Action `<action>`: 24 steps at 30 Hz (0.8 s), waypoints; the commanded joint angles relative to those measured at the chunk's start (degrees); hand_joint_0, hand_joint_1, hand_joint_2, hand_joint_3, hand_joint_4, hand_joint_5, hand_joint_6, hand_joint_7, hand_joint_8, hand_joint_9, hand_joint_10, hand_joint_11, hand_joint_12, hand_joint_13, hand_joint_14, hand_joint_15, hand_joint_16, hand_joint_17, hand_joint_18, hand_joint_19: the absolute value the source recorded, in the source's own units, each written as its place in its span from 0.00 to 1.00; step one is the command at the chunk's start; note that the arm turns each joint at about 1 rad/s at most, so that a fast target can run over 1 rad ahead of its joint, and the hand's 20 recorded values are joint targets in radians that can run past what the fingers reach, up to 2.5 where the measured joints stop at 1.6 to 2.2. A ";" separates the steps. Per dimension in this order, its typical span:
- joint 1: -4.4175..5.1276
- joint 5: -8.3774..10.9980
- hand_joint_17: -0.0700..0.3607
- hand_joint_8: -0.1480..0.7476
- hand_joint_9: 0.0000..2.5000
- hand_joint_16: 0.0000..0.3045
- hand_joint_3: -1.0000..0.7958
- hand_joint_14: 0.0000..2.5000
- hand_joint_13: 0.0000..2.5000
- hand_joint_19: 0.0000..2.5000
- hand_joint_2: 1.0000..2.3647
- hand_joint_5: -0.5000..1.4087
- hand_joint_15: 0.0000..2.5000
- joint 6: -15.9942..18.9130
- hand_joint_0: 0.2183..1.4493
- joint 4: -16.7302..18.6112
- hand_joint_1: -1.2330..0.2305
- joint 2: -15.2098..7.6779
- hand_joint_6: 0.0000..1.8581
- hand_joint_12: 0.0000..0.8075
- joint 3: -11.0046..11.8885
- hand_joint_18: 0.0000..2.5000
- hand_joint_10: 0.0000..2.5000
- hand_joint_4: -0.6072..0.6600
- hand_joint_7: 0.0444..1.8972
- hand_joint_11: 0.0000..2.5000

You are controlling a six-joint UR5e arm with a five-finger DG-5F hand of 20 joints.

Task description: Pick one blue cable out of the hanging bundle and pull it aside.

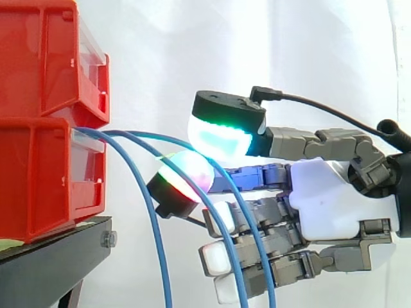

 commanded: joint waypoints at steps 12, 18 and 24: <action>0.17 0.07 0.40 0.42 0.41 0.15 0.51 0.01 0.41 0.13 0.43 0.25 0.14 1.32 0.19 -3.50 0.28 0.00 0.47 0.34 0.02 0.34 0.00 0.22 0.55 0.08; 0.17 -0.46 0.40 0.42 0.38 0.15 0.51 0.01 0.40 0.13 0.45 0.25 0.13 2.90 0.18 -10.70 0.29 0.62 0.47 0.36 0.02 0.34 0.00 0.22 0.55 0.06; 0.17 -1.07 0.41 0.42 0.37 0.15 0.51 0.00 0.39 0.13 0.46 0.25 0.13 3.16 0.18 -15.54 0.29 2.55 0.47 0.37 -0.07 0.33 0.00 0.22 0.55 0.06</action>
